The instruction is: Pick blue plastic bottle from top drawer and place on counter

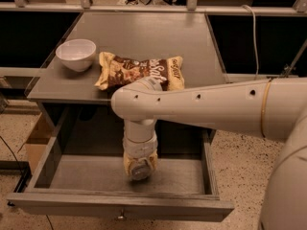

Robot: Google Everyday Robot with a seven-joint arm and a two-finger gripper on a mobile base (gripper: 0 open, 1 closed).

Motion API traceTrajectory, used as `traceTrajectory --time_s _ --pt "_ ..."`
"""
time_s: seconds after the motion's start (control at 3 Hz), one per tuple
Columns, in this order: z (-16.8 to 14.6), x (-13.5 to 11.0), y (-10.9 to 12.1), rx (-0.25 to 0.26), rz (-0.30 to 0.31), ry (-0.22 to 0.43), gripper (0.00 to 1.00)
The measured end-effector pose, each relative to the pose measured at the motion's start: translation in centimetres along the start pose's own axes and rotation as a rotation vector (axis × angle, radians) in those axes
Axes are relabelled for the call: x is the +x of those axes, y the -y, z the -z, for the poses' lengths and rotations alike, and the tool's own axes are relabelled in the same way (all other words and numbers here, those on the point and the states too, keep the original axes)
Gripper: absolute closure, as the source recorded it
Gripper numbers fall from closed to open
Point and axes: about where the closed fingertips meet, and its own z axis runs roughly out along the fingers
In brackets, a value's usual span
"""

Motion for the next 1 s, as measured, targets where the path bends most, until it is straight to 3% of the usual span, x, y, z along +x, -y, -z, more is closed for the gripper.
traceTrajectory --time_s 0.33,1.0 --pt "0.0 0.0 0.0 0.0 0.0 0.0 0.96" --pt "1.6 0.8 0.5 -0.01 0.018 0.015 1.0"
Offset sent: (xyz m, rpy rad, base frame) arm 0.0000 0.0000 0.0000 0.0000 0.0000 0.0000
